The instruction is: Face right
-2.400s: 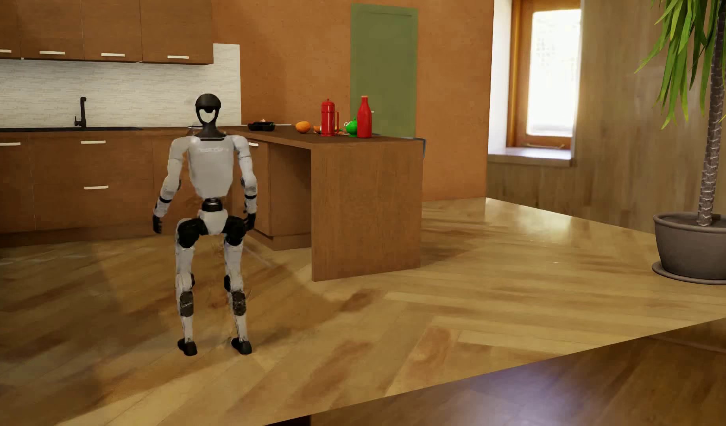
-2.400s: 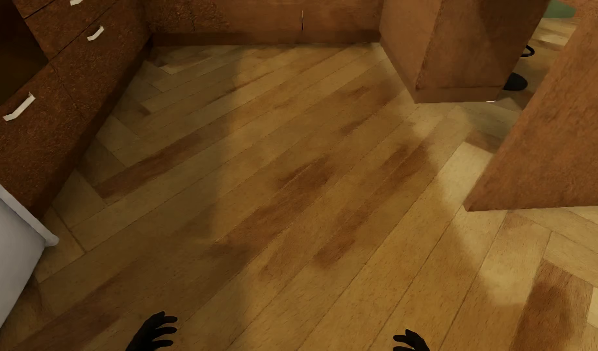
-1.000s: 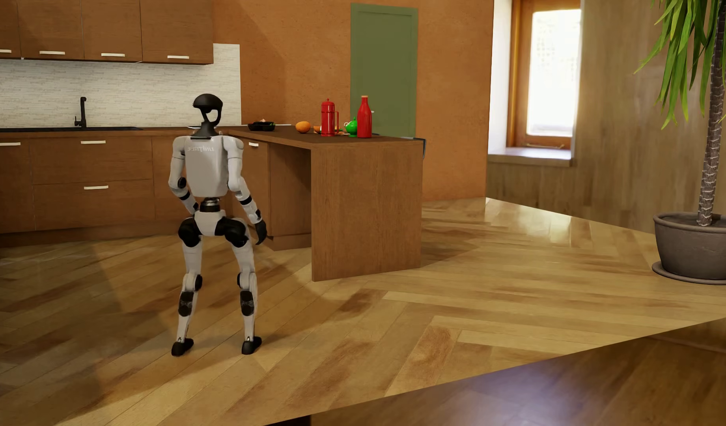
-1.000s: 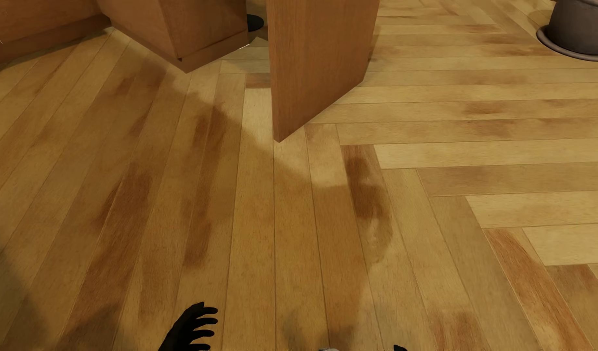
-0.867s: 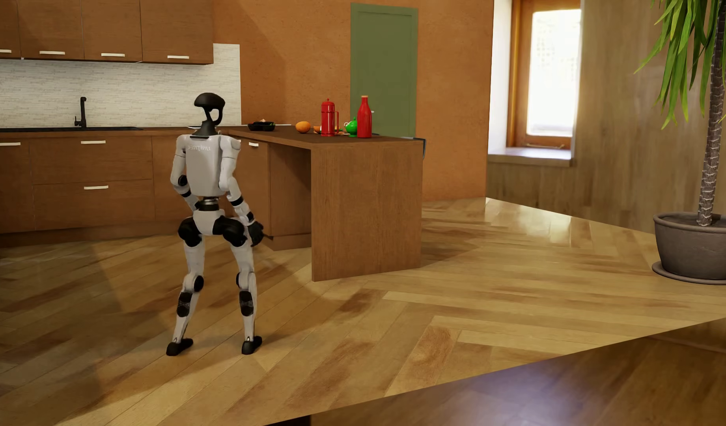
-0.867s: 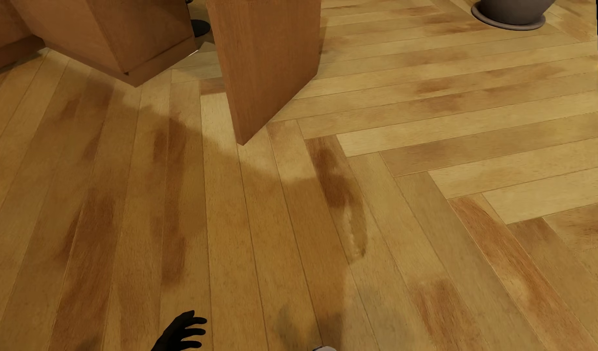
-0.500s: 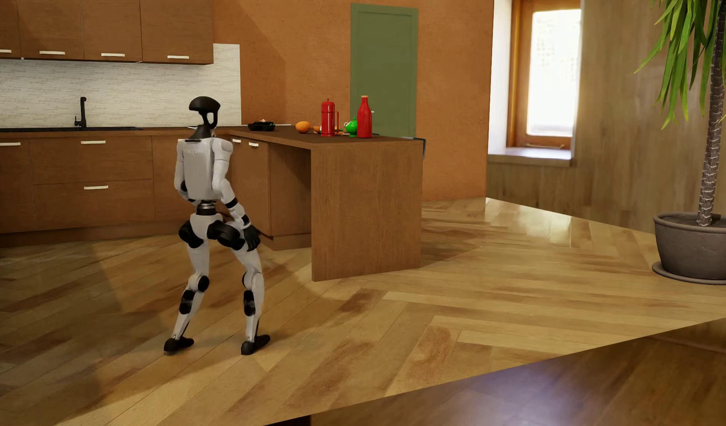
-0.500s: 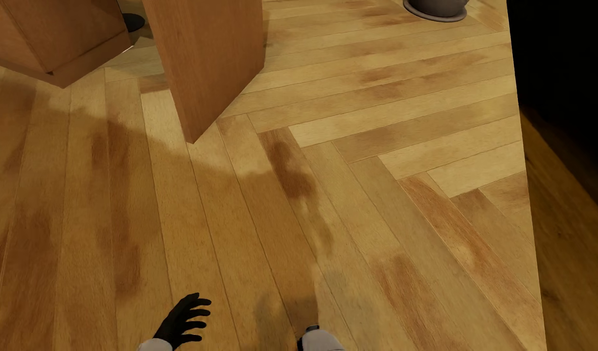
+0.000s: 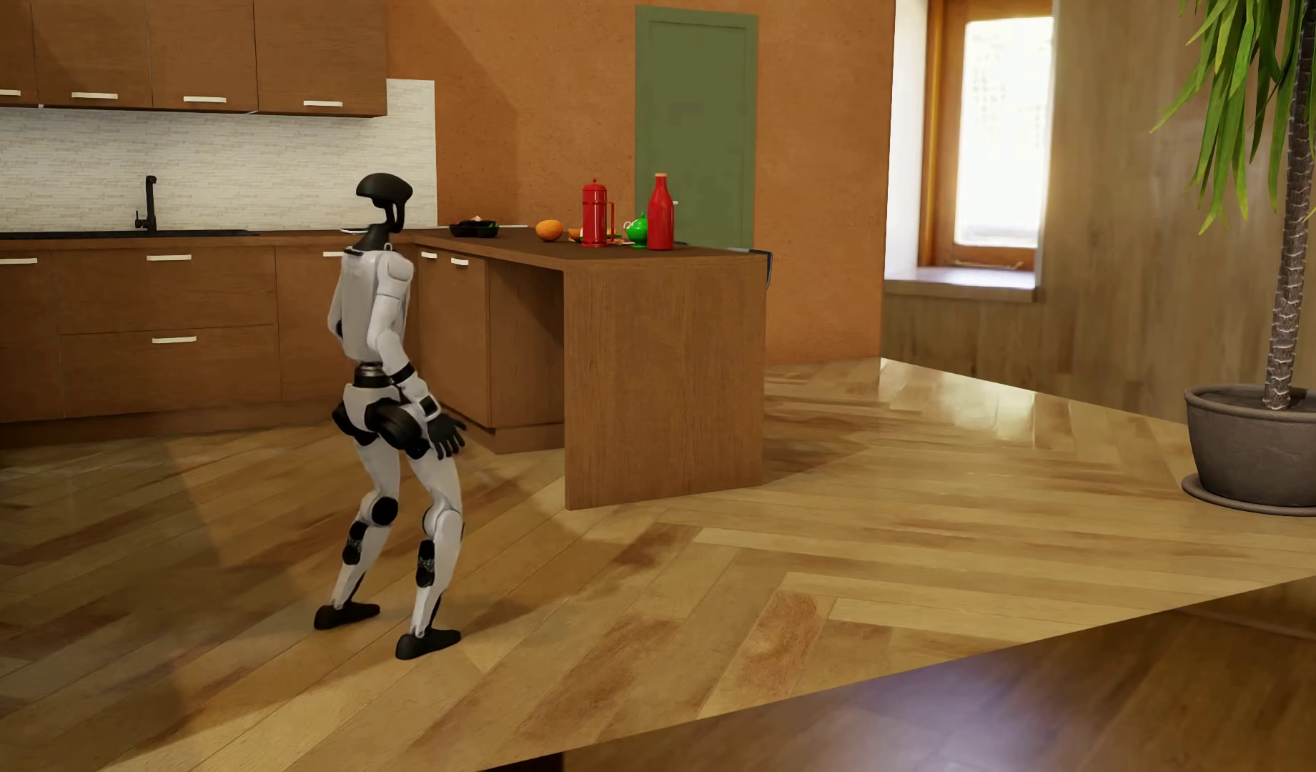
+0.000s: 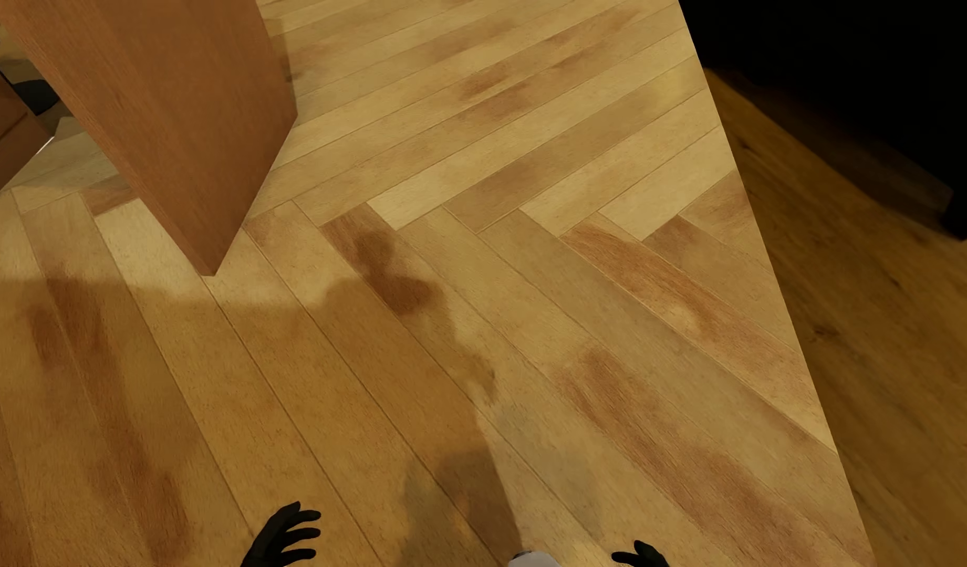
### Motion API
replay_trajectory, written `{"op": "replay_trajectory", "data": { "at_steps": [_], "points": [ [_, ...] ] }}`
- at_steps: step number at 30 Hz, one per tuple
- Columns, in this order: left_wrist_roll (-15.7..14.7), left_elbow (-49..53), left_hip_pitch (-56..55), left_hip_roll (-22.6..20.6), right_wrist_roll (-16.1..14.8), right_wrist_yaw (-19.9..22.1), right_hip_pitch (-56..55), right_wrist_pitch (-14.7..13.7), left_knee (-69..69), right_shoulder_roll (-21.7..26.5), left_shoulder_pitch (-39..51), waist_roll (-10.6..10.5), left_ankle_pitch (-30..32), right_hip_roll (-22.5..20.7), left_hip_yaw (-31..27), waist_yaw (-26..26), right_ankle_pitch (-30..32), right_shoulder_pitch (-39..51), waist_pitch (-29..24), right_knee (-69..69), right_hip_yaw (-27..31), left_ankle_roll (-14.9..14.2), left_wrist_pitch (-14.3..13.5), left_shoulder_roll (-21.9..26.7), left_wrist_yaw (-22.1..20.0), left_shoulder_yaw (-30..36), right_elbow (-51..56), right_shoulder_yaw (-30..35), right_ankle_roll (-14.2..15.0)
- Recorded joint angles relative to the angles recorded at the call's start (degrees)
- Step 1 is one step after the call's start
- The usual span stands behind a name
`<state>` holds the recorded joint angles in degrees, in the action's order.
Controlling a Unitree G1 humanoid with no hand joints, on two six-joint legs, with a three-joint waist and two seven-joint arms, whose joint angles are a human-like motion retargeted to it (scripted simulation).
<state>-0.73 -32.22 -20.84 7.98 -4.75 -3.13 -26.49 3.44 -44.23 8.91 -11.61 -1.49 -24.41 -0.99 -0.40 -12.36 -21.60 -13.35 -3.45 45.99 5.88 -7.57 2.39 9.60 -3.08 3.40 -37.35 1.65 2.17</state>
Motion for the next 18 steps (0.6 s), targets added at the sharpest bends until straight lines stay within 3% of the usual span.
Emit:
{"op": "replay_trajectory", "data": {
  "at_steps": [2, 3, 5, 6, 7, 8, 9, 11, 14, 17, 18],
  "points": [
    [-0.6, 1.5, -4.8, 0.1, 2.2, 1.7, 0.8, 0.4, -9.6, -0.5, 4.0, 1.1, 7.7, -0.8, -0.5, 1.0, 1.5, -1.2, -1.8, -1.4, 1.5, 0.4, 2.4, -0.3, 0.6, 1.6, -1.3, 1.1, -0.1],
    [-0.4, 0.6, -5.7, -0.6, 2.5, 2.5, 1.1, 0.6, -9.9, 0.4, 4.3, 1.0, 9.6, -1.2, -1.4, 0.6, 2.6, -1.8, -1.3, -3.0, 2.4, 1.3, 1.4, -0.2, 1.3, 1.3, -1.0, 1.3, 0.0],
    [0.6, -2.0, -2.5, -0.9, 3.2, 4.1, 1.2, 1.3, 3.0, -1.1, 2.0, -1.0, 4.0, -3.0, -2.9, -1.4, 4.3, -2.0, 0.5, -5.7, 2.9, 4.2, -2.3, 1.0, 2.9, -0.8, 0.8, -0.4, 0.1],
    [0.6, -1.8, -2.0, -0.6, 2.9, 3.9, 0.5, 1.1, 3.6, -0.6, 1.4, 0.0, 4.2, -1.5, -2.0, -2.2, 4.5, -0.8, 1.2, -5.2, 1.6, -0.5, -2.3, 3.0, 3.5, -1.1, -0.3, 2.0, 0.3],
    [0.7, -1.2, -1.9, -0.1, 2.4, 3.0, 0.6, 1.0, 2.9, 0.4, 2.5, 0.1, 3.8, -0.6, -1.5, -1.9, 5.2, -0.1, 1.3, -5.8, 0.2, -2.6, -1.3, 2.1, 3.8, -0.5, -1.5, 1.2, 0.6],
    [0.4, -0.1, -0.9, 0.1, 1.8, 2.2, 1.0, 1.7, 3.6, -0.6, 1.1, 1.0, 3.9, 0.0, -0.6, -2.5, 5.6, 0.7, 1.6, -6.2, -0.1, -1.8, -1.5, 1.4, 4.1, 0.4, -0.4, 1.2, 0.7],
    [0.0, -0.9, -0.6, 0.5, 1.3, 1.4, 0.5, 1.9, 3.3, -1.7, 1.3, 1.9, 3.7, 0.4, 0.2, -2.0, 5.5, 0.5, 2.2, -5.6, -0.7, 0.9, -1.2, 0.3, 4.6, 1.0, -0.4, 1.8, 0.7],
    [-0.9, 0.6, -0.5, 1.2, 1.0, -0.7, 0.6, 2.7, 3.2, -0.7, 1.4, 2.5, 3.6, -0.1, 0.8, -1.7, 6.4, 0.2, 2.5, -6.5, -0.5, 0.7, 0.8, -0.2, 6.3, 1.8, -0.9, 1.4, 0.8],
    [-1.1, 1.5, -0.3, 2.4, 1.8, 0.1, 0.1, 3.2, 3.0, -1.0, -0.2, 2.9, 3.4, 0.2, 2.3, -3.9, 8.6, -1.6, 2.6, -8.2, -1.0, 0.7, 1.8, 0.8, 7.6, 1.3, -0.7, 0.3, 1.2],
    [0.4, -1.5, 0.6, 3.1, 2.1, 1.9, 0.1, 6.1, 5.1, -0.4, 0.8, 1.9, 3.8, 0.4, 3.3, -6.7, 7.7, -2.6, 3.0, -11.4, -2.0, 1.2, 0.6, 1.5, 8.7, 1.5, 0.0, -0.2, 1.2],
    [1.2, -1.8, 1.9, 3.0, 2.6, 2.3, 0.2, 7.1, 6.1, -0.6, 3.1, 2.8, 4.2, 1.6, 4.0, -5.3, 2.9, -3.5, 2.5, -9.2, -3.3, 1.2, 0.6, 1.8, 9.3, 0.9, 0.2, 0.2, -2.6]
  ]
}}
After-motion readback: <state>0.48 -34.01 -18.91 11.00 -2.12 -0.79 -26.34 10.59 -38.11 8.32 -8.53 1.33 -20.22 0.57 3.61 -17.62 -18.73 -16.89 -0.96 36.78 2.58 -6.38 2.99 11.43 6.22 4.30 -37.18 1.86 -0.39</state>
